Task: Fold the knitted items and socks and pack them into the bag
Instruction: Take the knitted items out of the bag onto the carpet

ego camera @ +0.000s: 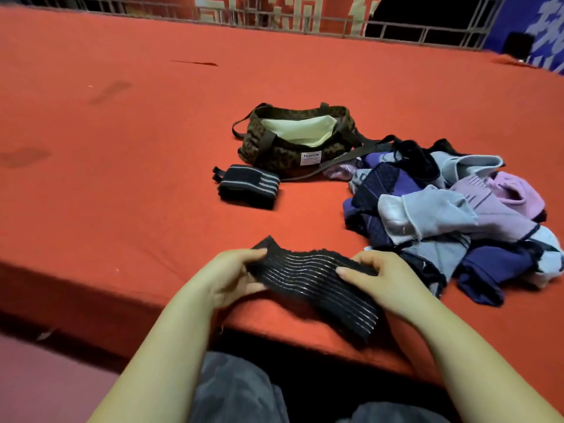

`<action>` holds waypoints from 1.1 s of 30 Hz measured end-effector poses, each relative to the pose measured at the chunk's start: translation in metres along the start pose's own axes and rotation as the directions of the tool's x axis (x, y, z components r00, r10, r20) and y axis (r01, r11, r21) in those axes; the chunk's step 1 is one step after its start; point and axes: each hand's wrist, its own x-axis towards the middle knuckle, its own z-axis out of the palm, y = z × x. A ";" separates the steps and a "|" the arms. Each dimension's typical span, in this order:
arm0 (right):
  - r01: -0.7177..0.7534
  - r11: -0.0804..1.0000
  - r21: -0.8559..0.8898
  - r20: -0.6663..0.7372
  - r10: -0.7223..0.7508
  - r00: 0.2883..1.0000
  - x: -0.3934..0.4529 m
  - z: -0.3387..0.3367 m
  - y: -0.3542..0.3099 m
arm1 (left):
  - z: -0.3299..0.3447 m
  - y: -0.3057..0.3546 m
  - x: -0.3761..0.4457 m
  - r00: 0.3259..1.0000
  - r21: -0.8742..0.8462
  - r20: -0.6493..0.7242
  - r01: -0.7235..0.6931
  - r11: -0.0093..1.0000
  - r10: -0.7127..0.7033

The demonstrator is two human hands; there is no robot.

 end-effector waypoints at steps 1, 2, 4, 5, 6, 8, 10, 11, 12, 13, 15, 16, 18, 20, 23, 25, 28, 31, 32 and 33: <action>0.003 1.000 -0.014 0.009 -0.003 1.000 0.000 -0.003 -0.001 | -0.002 -0.003 0.002 0.996 0.129 -0.082 -0.032 0.991 0.043; 0.002 0.999 -0.034 0.019 -0.001 1.000 0.002 -0.005 0.002 | -0.004 -0.005 0.005 0.983 0.223 -0.153 -0.063 0.973 0.098; -0.018 0.999 -0.036 0.076 0.020 0.997 0.003 -0.007 0.004 | -0.008 -0.007 0.007 0.950 0.363 -0.219 -0.133 0.922 0.223; -0.043 0.999 0.007 0.143 0.041 0.989 0.004 -0.007 0.006 | -0.013 -0.009 0.009 0.922 0.469 -0.244 -0.160 0.869 0.302; -0.069 0.996 0.065 0.238 0.051 0.970 0.003 -0.006 0.008 | -0.018 -0.011 0.010 0.879 0.608 -0.268 -0.164 0.777 0.395; -0.119 0.987 0.106 0.418 0.064 0.906 -0.002 -0.005 0.011 | -0.029 -0.015 0.010 0.748 0.837 -0.309 -0.080 0.542 0.587; -0.158 0.982 0.107 0.480 0.088 0.873 -0.006 -0.010 0.015 | -0.037 -0.018 0.006 0.654 0.911 -0.339 0.047 0.410 0.676; -0.174 0.979 0.109 0.477 0.102 0.873 -0.007 -0.016 0.018 | -0.040 -0.021 0.004 0.629 0.925 -0.345 0.102 0.366 0.697; -0.174 0.980 0.100 0.456 0.110 0.883 -0.006 -0.021 0.022 | -0.041 -0.024 0.004 0.614 0.935 -0.345 0.154 0.321 0.710; -0.170 0.983 0.076 0.424 0.122 0.897 -0.006 -0.027 0.025 | -0.041 -0.027 0.004 0.600 0.940 -0.339 0.193 0.280 0.724; -0.153 0.988 -0.008 0.335 0.147 0.931 -0.006 -0.035 0.032 | -0.037 -0.031 0.002 0.561 0.942 -0.333 0.227 0.247 0.758; -0.151 0.986 -0.068 0.281 0.164 0.946 -0.006 -0.036 0.035 | -0.034 -0.031 0.001 0.533 0.945 -0.323 0.219 0.241 0.782; -0.137 0.966 -0.219 0.179 0.177 0.968 -0.006 -0.032 0.038 | -0.022 -0.030 0.000 0.494 0.976 -0.219 0.116 0.186 0.841; -0.125 0.946 -0.298 0.118 0.167 0.979 -0.008 -0.026 0.037 | 0.001 -0.032 0.001 0.566 0.993 0.025 -0.106 0.043 0.824; -0.125 0.950 -0.286 0.121 0.165 0.979 -0.011 -0.026 0.039 | 0.040 -0.051 0.003 0.819 0.964 0.262 -0.242 -0.106 0.510; -0.133 0.962 -0.239 0.203 0.183 0.962 -0.016 -0.033 0.043 | 0.049 -0.067 0.007 0.909 0.970 0.198 -0.126 -0.210 0.368; -0.162 0.966 -0.201 0.285 0.216 0.934 -0.026 -0.050 0.049 | 0.050 -0.076 0.010 0.912 0.965 0.150 -0.051 -0.258 0.382; -0.196 0.953 -0.229 0.168 0.237 0.957 -0.036 -0.076 0.056 | 0.057 -0.076 0.013 0.915 0.964 0.108 0.000 -0.268 0.388; -0.212 0.951 -0.225 0.125 0.244 0.962 -0.040 -0.084 0.058 | 0.061 -0.077 0.014 0.916 0.964 0.083 0.026 -0.265 0.393; -0.231 0.950 -0.208 0.089 0.254 0.963 -0.043 -0.091 0.061 | 0.065 -0.078 0.015 0.912 0.965 0.061 0.050 -0.256 0.406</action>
